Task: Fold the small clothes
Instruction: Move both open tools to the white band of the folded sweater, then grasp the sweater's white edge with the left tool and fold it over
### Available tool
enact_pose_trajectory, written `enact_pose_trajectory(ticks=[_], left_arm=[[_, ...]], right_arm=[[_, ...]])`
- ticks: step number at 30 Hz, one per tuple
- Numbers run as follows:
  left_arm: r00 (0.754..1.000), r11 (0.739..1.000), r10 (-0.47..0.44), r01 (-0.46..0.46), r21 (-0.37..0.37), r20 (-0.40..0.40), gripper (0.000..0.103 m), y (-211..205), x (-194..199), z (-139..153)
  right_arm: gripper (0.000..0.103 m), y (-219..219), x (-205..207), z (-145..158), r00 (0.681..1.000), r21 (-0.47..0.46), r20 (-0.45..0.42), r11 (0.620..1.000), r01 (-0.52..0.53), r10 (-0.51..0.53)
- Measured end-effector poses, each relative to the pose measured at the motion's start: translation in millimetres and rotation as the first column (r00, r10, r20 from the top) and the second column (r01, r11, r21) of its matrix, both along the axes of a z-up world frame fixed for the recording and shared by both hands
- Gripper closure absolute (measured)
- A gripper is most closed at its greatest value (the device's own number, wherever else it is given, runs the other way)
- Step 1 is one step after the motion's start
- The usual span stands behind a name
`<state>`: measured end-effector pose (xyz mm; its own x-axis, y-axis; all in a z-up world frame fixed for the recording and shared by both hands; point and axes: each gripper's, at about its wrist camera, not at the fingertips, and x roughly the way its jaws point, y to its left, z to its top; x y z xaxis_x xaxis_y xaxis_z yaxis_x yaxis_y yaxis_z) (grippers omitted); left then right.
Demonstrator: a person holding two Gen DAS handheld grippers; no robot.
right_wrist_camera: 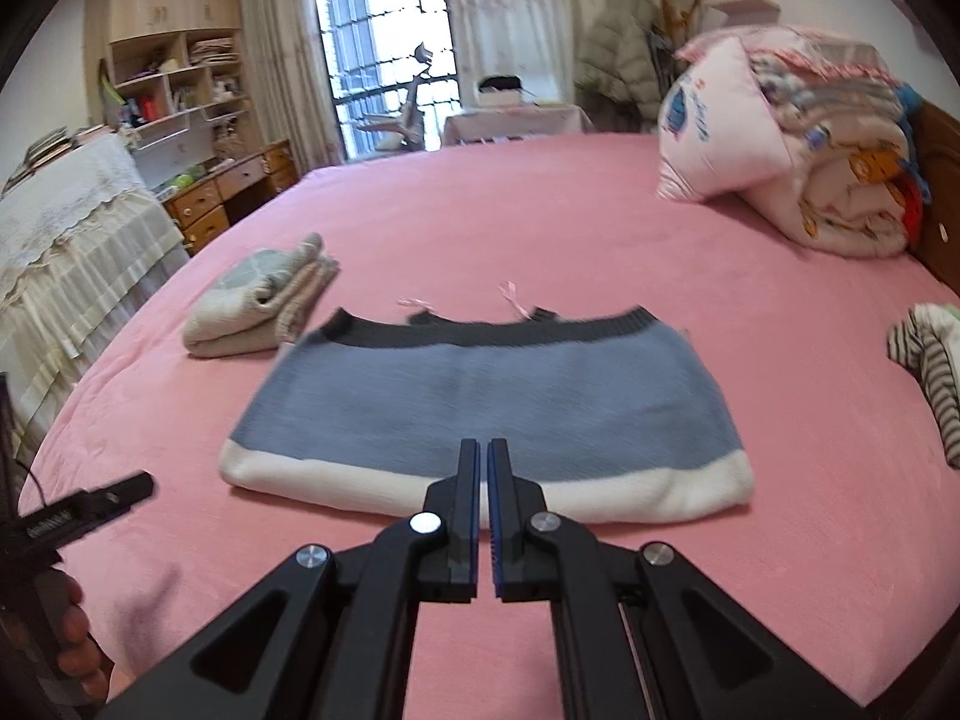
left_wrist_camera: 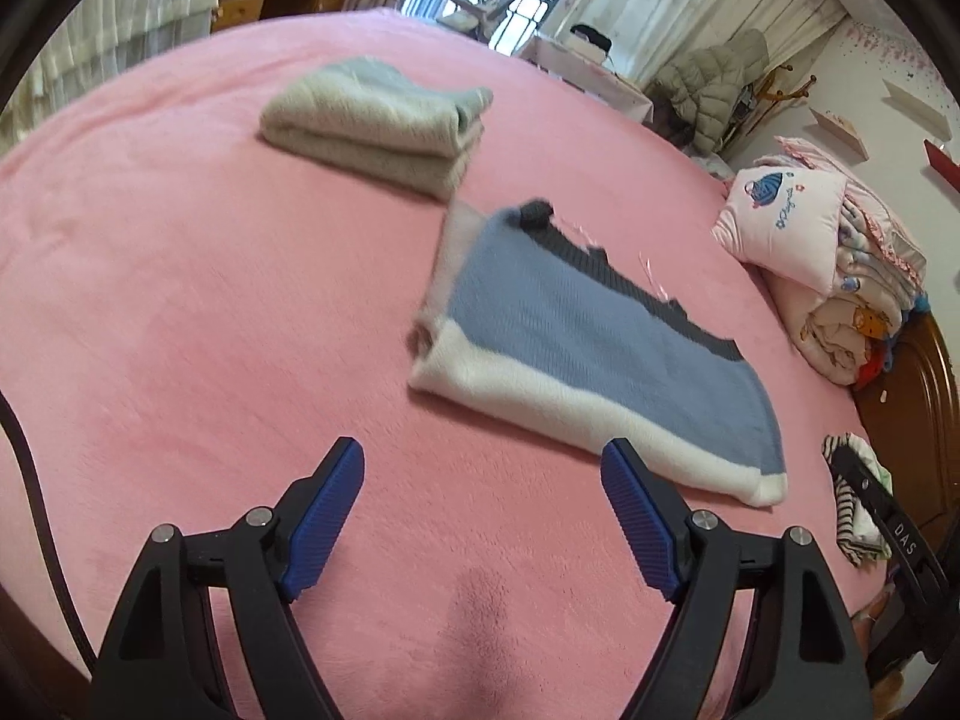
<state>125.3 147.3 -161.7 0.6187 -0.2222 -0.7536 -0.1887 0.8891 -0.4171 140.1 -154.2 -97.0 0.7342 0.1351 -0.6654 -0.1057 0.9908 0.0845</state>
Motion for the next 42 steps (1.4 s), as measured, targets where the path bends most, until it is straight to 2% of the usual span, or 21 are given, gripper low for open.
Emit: enact_pose_trajectory(ticks=[3,6,13,18,24,29,36,42], left_arm=[[0.999,0.999,-0.006,0.005,-0.041,-0.031,0.023,-2,8,-19],[0.998,0.994,-0.006,-0.001,-0.112,-0.063,0.023,-1,18,-38],[0.997,0.978,-0.018,0.001,-0.21,-0.077,0.023,-4,42,-66],[0.996,0.954,-0.013,-0.015,-0.299,-0.09,0.023,-6,65,-89],[0.998,0.924,0.024,-0.044,-0.379,-0.056,0.023,-2,88,-101],[0.998,0.908,0.049,-0.058,-0.415,-0.032,0.022,-3,105,-108],[0.998,0.913,0.067,-0.06,-0.403,0.003,0.019,-12,126,-110],[0.994,0.891,0.112,-0.095,-0.444,0.011,0.019,-11,140,-111]], right_arm=[[0.101,14,3,-8,1.0,0.001,0.007,1.0,-0.023,0.023],[0.101,24,11,-20,0.999,-0.004,0.0,0.999,-0.04,0.04],[0.101,32,26,-45,0.998,-0.002,-0.024,0.999,-0.053,0.053],[0.101,32,43,-62,0.997,0.0,-0.046,0.998,-0.056,0.056],[0.101,34,59,-77,0.996,0.013,-0.06,0.998,-0.061,0.061],[0.101,38,66,-89,0.995,0.018,-0.074,0.997,-0.068,0.07],[0.101,40,73,-100,0.993,0.023,-0.095,0.997,-0.071,0.073],[0.101,40,77,-106,0.992,0.027,-0.103,0.997,-0.068,0.07]])
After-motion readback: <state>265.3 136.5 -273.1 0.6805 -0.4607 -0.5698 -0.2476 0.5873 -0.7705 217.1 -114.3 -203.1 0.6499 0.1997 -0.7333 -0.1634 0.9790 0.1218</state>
